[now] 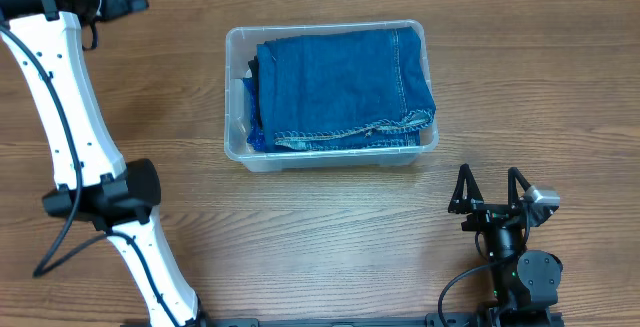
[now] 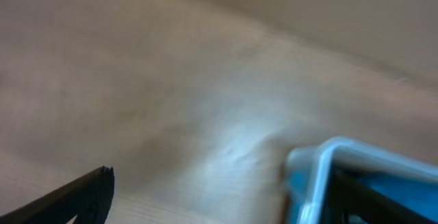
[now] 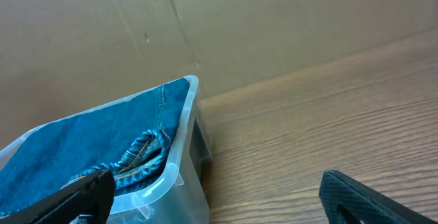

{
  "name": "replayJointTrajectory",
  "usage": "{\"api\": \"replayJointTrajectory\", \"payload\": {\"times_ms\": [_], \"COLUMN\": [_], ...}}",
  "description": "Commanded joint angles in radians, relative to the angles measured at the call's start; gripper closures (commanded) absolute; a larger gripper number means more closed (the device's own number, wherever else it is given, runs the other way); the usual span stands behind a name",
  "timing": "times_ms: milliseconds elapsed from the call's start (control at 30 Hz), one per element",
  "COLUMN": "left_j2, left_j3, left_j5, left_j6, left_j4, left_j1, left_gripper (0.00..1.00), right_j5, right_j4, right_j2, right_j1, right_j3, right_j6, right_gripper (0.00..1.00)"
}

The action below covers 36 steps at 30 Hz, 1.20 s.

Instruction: Pack container

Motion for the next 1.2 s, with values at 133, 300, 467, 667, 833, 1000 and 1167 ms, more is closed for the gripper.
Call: {"api": "replayJointTrajectory", "payload": {"times_ms": [133, 300, 467, 667, 833, 1000, 1167], "left_j2": [-0.439, -0.667, -0.975, -1.372, -1.677, -2.013, -2.207], "left_j3": [-0.502, -0.892, -1.418, -2.006, -2.303, -2.623, -2.746], "left_j5": [0.06, 0.058, 0.064, 0.055, 0.051, 0.042, 0.025], "left_j6": [0.096, 0.126, 0.109, 0.089, 0.092, 0.092, 0.135], "left_j4": [0.372, 0.518, 0.811, 1.24, 1.321, 1.52, 1.522], "left_j1": [-0.138, -0.192, -0.21, -0.218, -0.212, -0.211, -0.183], "left_gripper": [0.0, 0.0, 0.0, 0.0, 0.0, 0.0, 0.0], "right_j5": [-0.008, -0.008, -0.008, -0.008, -0.008, -0.008, -0.008], "right_j4": [0.006, 0.006, 0.006, 0.006, 0.006, 0.006, 0.006], "right_j2": [-0.011, -0.011, -0.011, -0.011, -0.011, -0.011, -0.011], "right_j1": [0.004, 0.004, 0.004, 0.004, 0.004, 0.004, 0.004], "right_j3": [-0.011, -0.011, -0.011, -0.011, -0.011, -0.011, -0.011], "right_j6": [-0.006, -0.006, -0.006, -0.006, -0.006, -0.006, -0.006], "right_gripper": [0.0, 0.0, 0.0, 0.0, 0.0, 0.0, 0.0]}}
